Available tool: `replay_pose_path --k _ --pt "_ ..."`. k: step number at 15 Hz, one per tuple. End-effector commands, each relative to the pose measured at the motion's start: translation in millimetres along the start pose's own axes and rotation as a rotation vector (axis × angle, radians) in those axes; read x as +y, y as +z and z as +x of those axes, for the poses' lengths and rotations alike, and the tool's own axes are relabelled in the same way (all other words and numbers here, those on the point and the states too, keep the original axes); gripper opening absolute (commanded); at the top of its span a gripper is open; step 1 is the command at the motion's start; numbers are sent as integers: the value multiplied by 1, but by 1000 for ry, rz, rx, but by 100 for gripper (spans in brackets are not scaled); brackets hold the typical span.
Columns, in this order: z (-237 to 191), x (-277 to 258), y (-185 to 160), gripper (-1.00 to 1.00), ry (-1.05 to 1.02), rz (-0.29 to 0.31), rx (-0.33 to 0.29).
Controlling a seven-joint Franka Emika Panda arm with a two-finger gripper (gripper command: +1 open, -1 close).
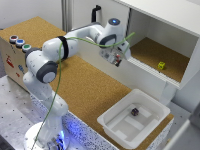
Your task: Place the pink block inside the right cabinet
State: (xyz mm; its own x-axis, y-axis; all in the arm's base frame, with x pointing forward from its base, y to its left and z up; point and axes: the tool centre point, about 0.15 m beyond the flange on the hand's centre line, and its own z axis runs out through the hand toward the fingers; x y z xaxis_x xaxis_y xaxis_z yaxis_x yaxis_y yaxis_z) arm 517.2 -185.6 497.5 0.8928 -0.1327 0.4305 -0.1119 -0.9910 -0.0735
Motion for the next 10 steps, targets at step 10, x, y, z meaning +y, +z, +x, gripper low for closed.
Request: replay_pose_path --k 10 --pt "152 58 72 -100 -55 -2 -146"
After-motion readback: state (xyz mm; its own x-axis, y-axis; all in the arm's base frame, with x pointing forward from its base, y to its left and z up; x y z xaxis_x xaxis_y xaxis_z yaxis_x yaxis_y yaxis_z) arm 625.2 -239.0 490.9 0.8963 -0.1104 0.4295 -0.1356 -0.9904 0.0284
